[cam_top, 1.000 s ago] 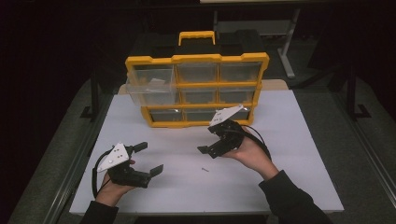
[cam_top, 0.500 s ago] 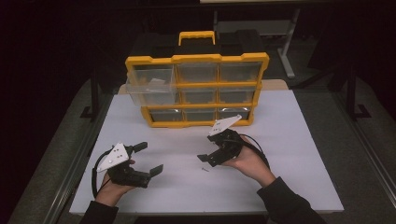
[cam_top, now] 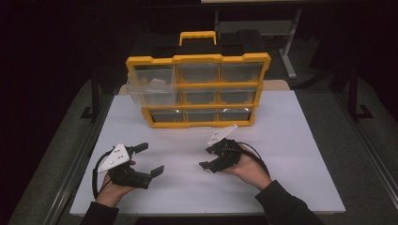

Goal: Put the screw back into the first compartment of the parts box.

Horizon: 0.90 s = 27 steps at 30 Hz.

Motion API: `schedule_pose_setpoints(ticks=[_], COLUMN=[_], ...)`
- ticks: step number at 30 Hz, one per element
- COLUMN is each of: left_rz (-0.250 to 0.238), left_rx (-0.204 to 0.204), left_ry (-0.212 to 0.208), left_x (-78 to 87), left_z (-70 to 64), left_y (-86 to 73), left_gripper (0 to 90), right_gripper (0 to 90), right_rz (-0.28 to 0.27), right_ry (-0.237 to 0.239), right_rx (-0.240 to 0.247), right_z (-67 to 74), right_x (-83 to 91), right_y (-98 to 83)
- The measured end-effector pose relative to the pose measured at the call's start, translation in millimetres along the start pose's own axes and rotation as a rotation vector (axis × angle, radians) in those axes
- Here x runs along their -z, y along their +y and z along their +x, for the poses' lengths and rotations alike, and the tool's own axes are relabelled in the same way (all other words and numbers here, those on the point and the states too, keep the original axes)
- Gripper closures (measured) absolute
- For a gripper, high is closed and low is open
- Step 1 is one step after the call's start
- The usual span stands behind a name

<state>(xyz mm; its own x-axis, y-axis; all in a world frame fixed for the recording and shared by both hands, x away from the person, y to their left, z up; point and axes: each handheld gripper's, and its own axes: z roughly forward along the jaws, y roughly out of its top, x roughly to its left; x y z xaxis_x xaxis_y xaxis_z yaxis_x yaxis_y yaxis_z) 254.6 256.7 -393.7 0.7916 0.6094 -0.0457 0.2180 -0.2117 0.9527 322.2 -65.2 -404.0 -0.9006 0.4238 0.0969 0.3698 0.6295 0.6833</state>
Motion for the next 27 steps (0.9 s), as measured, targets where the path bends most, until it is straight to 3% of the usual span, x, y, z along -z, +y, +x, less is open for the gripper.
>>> schedule_pose_setpoints(ticks=[1, 10, 14, 27], left_rz=[0.000, 0.000, 0.000, 0.001], left_rx=[0.000, -0.001, -0.001, -0.003], left_ry=[0.000, 0.000, 0.001, 0.001], left_x=[0.1, 0.0, -0.1, 0.2], left_z=[0.0, 0.0, 0.3, 0.1], left_y=[0.0, 0.0, -0.2, 0.2], left_gripper=[1.8, 1.8, 1.8, 1.8], right_gripper=[42.1, 61.6, 67.9, 77.3], right_rz=[0.011, 0.052, 0.072, 0.113], right_ry=[-0.006, 0.027, 0.025, 0.030], right_rx=[0.015, -0.017, 0.002, 0.018], right_z=[-1.2, -1.4, -2.4, -2.9], right_x=[-1.4, -14.7, -20.4, -28.8], right_y=[-0.8, -8.2, -11.0, -14.8])
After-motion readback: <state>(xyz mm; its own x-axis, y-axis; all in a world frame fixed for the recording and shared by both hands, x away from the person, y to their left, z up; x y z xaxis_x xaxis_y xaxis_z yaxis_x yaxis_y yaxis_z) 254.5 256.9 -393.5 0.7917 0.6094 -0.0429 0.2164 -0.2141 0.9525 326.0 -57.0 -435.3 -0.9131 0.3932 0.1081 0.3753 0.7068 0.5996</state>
